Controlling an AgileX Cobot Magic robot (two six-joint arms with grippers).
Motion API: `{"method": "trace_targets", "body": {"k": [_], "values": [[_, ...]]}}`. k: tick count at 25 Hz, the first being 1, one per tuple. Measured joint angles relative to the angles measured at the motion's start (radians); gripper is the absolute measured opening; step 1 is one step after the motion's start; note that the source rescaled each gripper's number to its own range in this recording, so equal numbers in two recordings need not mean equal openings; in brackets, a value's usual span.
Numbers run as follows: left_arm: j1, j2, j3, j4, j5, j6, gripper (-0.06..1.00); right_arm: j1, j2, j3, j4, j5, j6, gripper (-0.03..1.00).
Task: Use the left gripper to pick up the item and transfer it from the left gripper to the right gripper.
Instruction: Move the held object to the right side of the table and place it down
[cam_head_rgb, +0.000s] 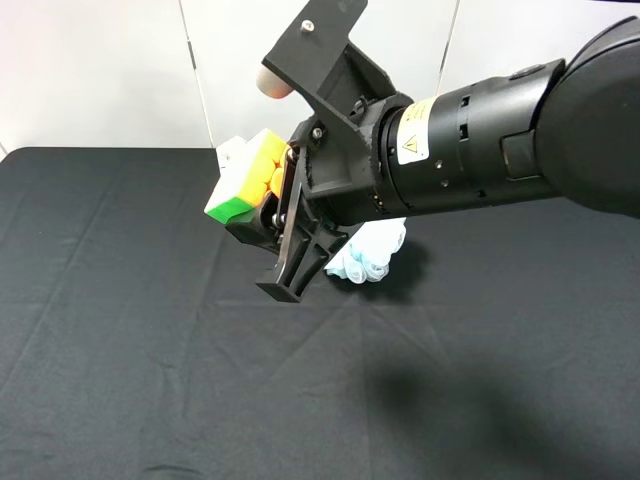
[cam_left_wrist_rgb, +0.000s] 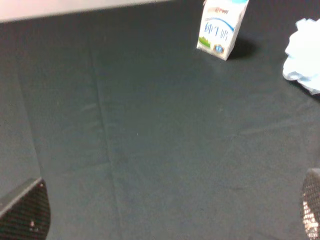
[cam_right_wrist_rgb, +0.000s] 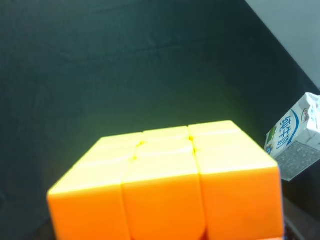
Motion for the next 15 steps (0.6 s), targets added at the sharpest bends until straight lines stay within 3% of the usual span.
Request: {"method": "trace_targets", "body": {"k": [15], "values": [[0.0,-0.205,0.267,-0.084,-0.024,0.043,0.98,0.0,0.001,0.0,0.0,0.033,0.024,0.0]]}}
